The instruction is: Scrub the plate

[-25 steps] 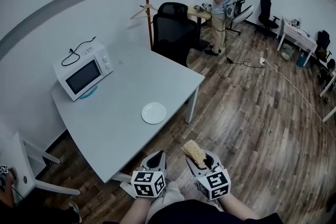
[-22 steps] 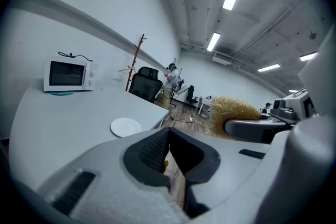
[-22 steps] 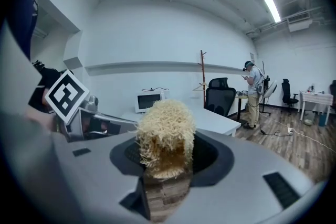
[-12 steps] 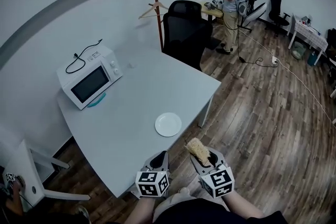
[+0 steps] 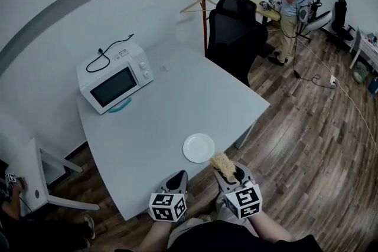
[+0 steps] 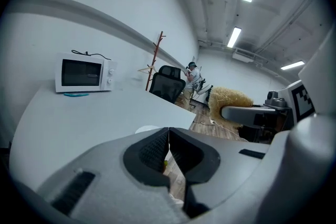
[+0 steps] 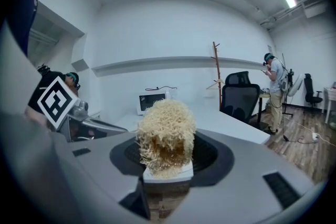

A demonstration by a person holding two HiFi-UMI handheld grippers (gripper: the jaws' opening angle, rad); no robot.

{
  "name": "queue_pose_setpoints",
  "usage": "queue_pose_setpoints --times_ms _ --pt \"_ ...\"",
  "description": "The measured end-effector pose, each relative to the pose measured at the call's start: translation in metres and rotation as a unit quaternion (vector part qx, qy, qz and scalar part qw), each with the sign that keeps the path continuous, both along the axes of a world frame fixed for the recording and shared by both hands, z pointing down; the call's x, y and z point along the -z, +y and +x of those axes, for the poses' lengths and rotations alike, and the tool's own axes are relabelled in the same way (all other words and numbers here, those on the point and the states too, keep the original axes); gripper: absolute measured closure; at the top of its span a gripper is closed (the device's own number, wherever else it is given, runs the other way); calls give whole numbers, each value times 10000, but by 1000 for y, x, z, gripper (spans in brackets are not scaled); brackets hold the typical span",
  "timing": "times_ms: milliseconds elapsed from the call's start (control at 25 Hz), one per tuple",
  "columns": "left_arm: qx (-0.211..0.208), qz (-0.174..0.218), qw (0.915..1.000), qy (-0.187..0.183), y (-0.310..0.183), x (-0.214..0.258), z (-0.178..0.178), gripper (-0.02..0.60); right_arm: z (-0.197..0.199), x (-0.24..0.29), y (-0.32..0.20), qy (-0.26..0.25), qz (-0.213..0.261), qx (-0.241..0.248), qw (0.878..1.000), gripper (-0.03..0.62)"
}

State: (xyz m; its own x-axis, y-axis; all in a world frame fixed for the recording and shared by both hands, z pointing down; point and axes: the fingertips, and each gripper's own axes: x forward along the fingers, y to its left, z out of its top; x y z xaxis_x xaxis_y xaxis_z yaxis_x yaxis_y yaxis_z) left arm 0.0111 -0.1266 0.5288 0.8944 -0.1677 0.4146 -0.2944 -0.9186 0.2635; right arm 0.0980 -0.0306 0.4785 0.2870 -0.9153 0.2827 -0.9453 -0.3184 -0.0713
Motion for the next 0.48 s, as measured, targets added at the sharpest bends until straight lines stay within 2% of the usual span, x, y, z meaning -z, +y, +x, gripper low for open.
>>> queue_pose_setpoints --times_ms 160,480 --pt "524 -79 9986 36 -21 -5 20 563 30 4 -32 238 -25 608 9979 408" --pt "1417 -204 9897 -46 -46 -15 52 563 74 0 -85 228 -153 1676 9855 408"
